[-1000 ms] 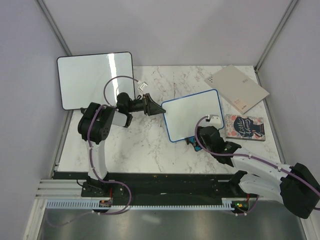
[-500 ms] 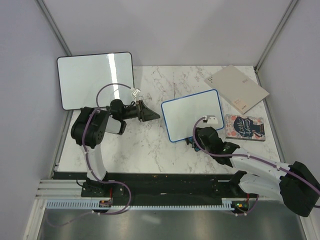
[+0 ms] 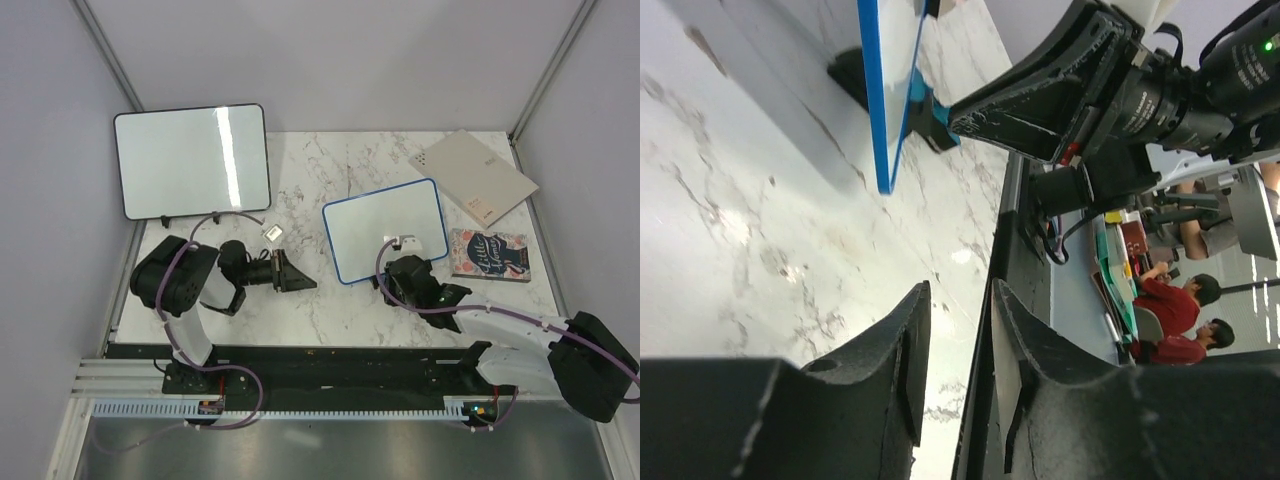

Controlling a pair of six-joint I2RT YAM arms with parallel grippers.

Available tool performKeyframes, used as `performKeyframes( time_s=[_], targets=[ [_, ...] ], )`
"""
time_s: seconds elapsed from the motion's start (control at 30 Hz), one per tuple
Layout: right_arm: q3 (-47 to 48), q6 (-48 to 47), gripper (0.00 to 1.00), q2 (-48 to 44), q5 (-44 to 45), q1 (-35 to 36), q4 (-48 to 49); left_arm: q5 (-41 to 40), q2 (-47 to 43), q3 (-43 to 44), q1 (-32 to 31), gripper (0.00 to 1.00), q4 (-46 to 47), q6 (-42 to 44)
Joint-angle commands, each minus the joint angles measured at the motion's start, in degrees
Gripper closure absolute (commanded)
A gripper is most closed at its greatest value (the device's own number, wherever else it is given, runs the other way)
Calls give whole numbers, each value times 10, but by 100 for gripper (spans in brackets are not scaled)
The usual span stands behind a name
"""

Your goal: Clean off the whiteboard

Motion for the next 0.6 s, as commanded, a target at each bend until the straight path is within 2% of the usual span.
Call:
performKeyframes(
  time_s=[0.0,0.13,0.37,0.57],
  targets=[
    [11,-11,78,38,-37,15,31,-33,-4,-28,-16,64,201,38],
    [18,-7,85,61,-38,31,35,-36,-1,-43,-32,65,201,42],
    [34,-1,86,113,-7,41,47,-40,-4,-56,-43,66,201,48],
    [86,-12,86,202,24,43,60,-32,-12,-59,-48,66,201,49]
  ],
)
